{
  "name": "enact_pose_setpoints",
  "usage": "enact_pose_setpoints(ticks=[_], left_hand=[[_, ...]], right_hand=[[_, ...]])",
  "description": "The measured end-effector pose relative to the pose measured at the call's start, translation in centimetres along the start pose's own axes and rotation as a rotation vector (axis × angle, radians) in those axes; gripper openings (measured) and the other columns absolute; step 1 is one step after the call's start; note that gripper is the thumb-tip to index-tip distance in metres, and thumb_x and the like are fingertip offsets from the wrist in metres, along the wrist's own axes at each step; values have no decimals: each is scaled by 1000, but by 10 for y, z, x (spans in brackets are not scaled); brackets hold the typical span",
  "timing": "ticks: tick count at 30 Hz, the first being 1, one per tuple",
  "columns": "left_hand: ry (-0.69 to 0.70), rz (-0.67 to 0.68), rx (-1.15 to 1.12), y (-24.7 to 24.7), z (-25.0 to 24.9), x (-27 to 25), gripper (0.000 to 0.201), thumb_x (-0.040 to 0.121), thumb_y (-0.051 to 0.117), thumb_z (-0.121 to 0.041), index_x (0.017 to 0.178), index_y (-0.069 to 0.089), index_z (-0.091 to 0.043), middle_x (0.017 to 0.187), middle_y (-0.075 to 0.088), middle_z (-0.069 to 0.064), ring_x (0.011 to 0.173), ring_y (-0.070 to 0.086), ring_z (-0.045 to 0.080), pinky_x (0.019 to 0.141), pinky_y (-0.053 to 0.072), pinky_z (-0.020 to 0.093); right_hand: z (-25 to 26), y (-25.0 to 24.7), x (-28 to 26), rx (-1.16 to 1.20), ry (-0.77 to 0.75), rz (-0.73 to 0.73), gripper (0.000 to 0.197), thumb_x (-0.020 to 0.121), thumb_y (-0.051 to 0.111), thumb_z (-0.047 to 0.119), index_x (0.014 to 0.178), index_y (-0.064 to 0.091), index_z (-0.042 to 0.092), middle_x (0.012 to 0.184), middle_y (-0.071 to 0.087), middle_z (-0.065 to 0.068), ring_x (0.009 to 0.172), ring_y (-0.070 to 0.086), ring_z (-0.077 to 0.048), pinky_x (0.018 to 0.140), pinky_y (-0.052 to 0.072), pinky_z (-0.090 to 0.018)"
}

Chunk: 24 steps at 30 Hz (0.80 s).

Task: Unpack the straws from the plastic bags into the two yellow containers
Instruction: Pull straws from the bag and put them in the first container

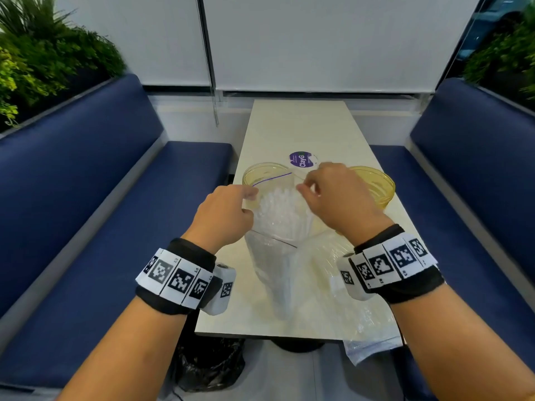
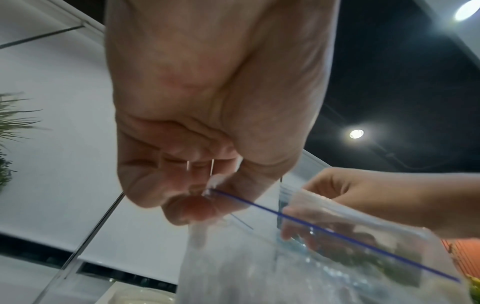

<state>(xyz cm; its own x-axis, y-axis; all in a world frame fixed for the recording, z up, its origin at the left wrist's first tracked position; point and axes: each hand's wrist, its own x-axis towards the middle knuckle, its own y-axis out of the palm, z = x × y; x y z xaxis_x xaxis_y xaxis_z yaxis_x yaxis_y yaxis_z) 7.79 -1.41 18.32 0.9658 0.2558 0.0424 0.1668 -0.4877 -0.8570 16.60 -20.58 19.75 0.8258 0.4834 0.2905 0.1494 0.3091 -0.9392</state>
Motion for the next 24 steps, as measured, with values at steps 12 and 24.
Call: enact_pose_setpoints(ticks=[12, 24], left_hand=[[78, -93, -265, 22, 20, 0, 38, 94, 56, -17, 131, 61, -24, 126, 63, -12, 107, 60, 11, 97, 52, 37], [96, -130, -305, 37, 14, 7, 64, 54, 83, -73, 102, 56, -39, 102, 53, -16, 88, 51, 1, 73, 45, 23]], right_hand=[[42, 44, 2, -205, -228, 242, 35, 106, 34, 46, 119, 53, 20, 100, 66, -7, 71, 48, -24, 61, 33, -31], [57, 16, 34, 62, -367, 46, 28, 104, 48, 32, 102, 66, 11, 86, 64, -2, 81, 62, -23, 67, 45, -34]])
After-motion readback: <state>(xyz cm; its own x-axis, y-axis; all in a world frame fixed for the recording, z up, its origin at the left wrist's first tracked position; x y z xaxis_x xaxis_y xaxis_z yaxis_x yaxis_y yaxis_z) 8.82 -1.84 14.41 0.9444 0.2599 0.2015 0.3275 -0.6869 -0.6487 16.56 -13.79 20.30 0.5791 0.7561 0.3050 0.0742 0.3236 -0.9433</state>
